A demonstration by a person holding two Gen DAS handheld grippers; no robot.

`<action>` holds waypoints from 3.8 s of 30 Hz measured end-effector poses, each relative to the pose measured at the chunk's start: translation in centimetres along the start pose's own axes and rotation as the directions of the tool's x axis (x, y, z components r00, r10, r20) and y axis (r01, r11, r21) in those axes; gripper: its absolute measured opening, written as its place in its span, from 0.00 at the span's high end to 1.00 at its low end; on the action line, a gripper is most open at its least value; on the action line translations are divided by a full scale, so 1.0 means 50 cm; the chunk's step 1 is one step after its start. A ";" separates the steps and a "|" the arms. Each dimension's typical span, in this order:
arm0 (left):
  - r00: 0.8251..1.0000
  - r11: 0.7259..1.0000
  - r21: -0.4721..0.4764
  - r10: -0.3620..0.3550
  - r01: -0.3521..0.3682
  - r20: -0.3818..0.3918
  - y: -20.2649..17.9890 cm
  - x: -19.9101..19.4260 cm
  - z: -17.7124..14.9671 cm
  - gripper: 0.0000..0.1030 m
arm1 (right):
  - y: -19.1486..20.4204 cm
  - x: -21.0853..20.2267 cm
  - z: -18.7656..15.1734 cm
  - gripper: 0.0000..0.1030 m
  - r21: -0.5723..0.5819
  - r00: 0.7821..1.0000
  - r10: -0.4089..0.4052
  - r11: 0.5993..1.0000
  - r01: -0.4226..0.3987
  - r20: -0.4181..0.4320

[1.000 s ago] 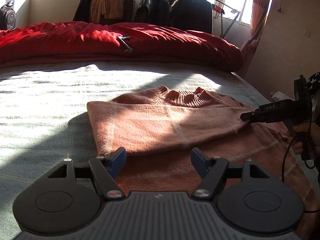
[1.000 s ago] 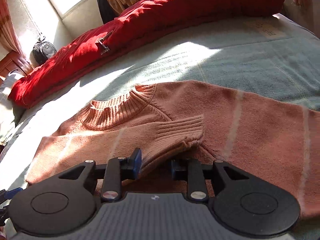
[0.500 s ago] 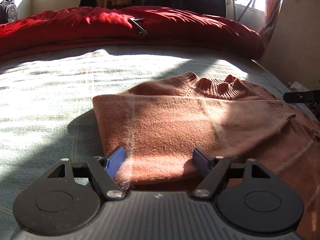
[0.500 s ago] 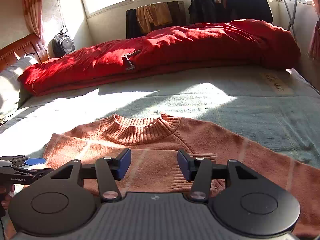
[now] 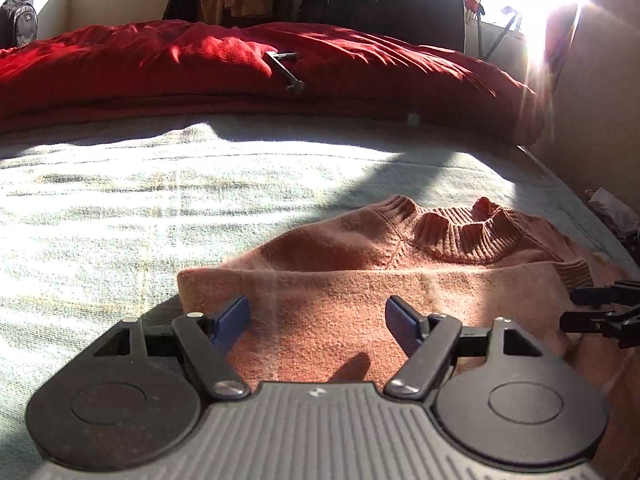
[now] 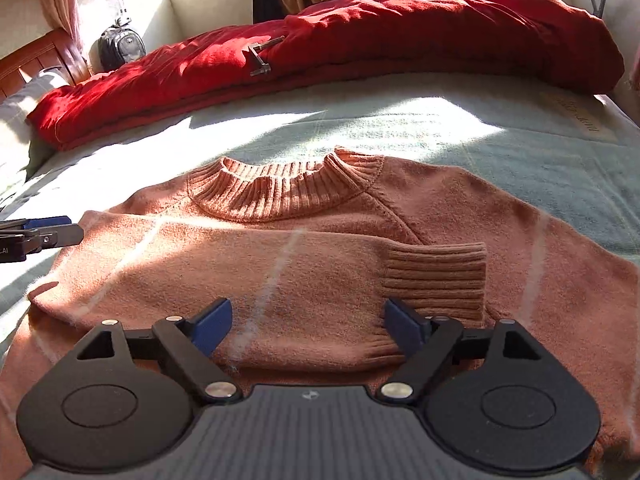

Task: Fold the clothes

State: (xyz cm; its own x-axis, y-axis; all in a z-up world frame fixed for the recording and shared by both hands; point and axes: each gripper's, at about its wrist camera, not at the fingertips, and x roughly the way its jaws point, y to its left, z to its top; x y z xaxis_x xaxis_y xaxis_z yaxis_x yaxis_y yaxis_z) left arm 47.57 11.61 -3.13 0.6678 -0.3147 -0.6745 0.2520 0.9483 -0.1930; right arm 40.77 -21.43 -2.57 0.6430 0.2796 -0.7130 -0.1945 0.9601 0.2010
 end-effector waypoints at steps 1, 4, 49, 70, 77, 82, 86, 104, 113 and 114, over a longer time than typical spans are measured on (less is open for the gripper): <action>1.000 1.000 -0.021 0.015 -0.015 -0.016 0.012 0.018 -0.007 0.26 | 0.003 0.002 0.000 0.11 -0.005 1.000 -0.001 1.000 0.001 0.000; 1.000 0.999 -0.044 -0.001 0.002 0.016 0.024 0.014 -0.022 0.26 | 0.006 0.004 -0.002 0.08 -0.016 1.000 0.004 1.000 -0.004 0.000; 0.990 0.990 0.010 -0.139 0.139 -0.016 -0.094 0.023 0.092 0.27 | 0.023 0.017 -0.035 0.00 -0.079 0.996 -0.004 0.997 0.011 0.086; 0.999 0.987 0.156 -0.024 0.029 -0.034 -0.141 -0.204 -0.121 0.23 | 0.050 -0.139 -0.036 0.00 -0.115 0.998 0.000 0.993 0.007 0.057; 0.989 0.984 0.180 0.034 -0.008 -0.142 -0.150 -0.199 -0.215 0.23 | 0.029 -0.197 -0.130 0.00 -0.090 0.998 -0.054 0.995 0.052 -0.021; 0.987 0.992 0.127 0.016 0.005 -0.162 -0.133 -0.266 -0.270 0.21 | 0.014 -0.202 -0.214 0.00 -0.085 0.987 -0.122 0.990 0.114 -0.100; 0.990 0.992 0.128 0.026 -0.007 -0.141 -0.148 -0.306 -0.285 0.21 | -0.003 -0.228 -0.249 0.00 -0.040 0.990 -0.110 0.993 0.107 -0.086; 0.987 0.988 0.128 -0.070 0.089 -0.141 -0.213 -0.304 -0.305 0.18 | 0.007 -0.255 -0.278 0.00 0.036 0.994 -0.082 0.996 0.085 -0.073; 0.987 0.970 0.199 -0.124 0.142 -0.100 -0.292 -0.279 -0.252 0.18 | -0.023 -0.313 -0.292 0.00 0.100 0.997 -0.070 0.992 0.072 -0.024; 0.986 0.969 0.199 -0.125 0.145 -0.111 -0.300 -0.270 -0.254 0.18 | -0.032 -0.322 -0.289 0.00 0.117 0.998 -0.068 0.991 0.069 -0.009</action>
State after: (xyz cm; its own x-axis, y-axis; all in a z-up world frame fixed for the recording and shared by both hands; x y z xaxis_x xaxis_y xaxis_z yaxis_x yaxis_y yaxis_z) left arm 25.86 2.17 -0.18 0.5491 -0.4242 -0.7201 0.4804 0.8652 -0.1433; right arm 20.03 -27.62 -1.13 0.6479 0.2131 -0.7313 -0.0617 0.9716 0.2285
